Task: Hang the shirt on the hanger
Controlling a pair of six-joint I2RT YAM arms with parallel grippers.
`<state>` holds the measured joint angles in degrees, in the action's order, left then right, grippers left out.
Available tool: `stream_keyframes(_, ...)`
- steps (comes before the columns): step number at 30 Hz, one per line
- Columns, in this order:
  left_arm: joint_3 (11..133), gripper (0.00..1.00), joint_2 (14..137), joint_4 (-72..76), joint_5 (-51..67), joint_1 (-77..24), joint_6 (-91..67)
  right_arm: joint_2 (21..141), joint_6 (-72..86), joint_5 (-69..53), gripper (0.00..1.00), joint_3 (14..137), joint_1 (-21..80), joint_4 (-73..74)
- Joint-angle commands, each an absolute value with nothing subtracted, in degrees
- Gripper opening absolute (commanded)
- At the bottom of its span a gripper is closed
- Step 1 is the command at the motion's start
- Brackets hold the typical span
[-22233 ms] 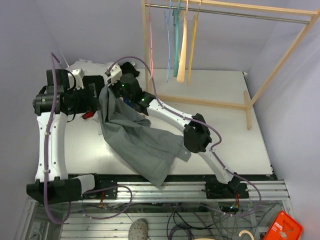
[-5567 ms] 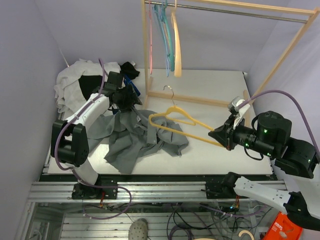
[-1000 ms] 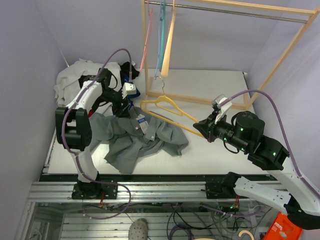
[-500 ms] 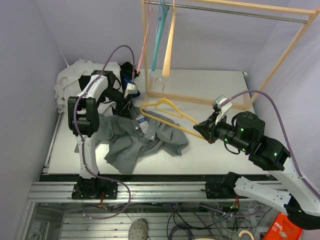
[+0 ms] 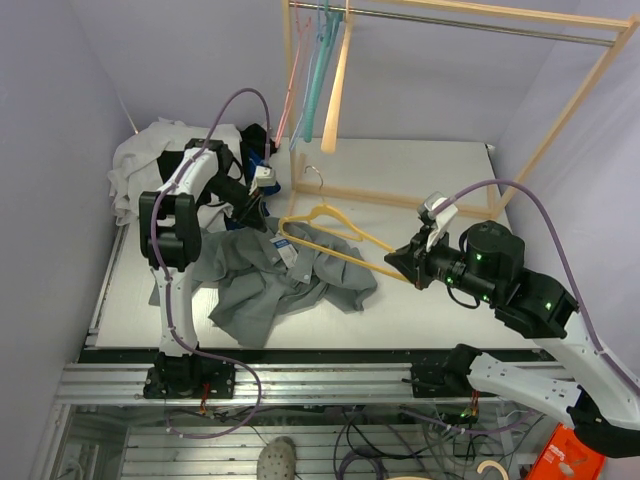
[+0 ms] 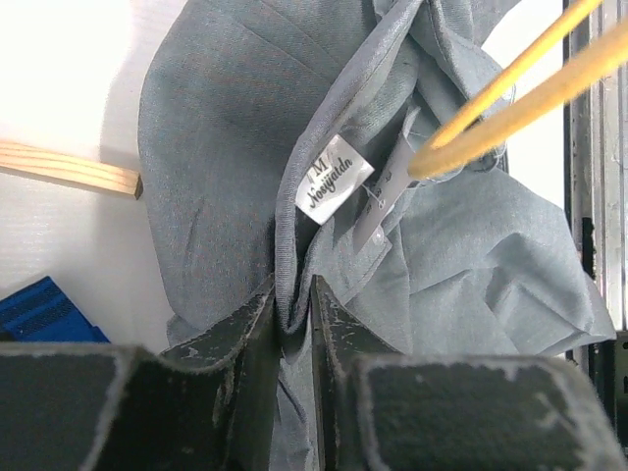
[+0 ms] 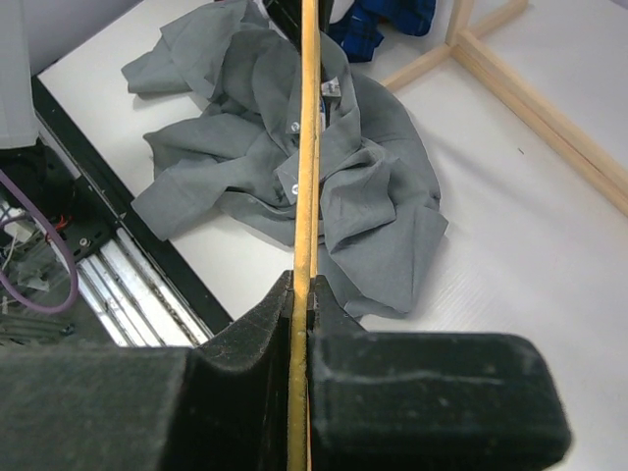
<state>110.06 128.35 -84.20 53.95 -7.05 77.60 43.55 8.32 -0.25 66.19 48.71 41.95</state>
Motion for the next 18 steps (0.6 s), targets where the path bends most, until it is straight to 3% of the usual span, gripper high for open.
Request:
stream_keyframes(1,111.96,0.27,125.55,-85.67,54.79,-7.99,76.55,43.05,7.01,-1.63,0.00,67.78,48.51,41.40)
stream_keyframes(18,111.11,0.25,110.19,-85.78,52.64,-11.13,72.26,45.02,-2.91,0.39,0.00,72.53,48.51,41.74)
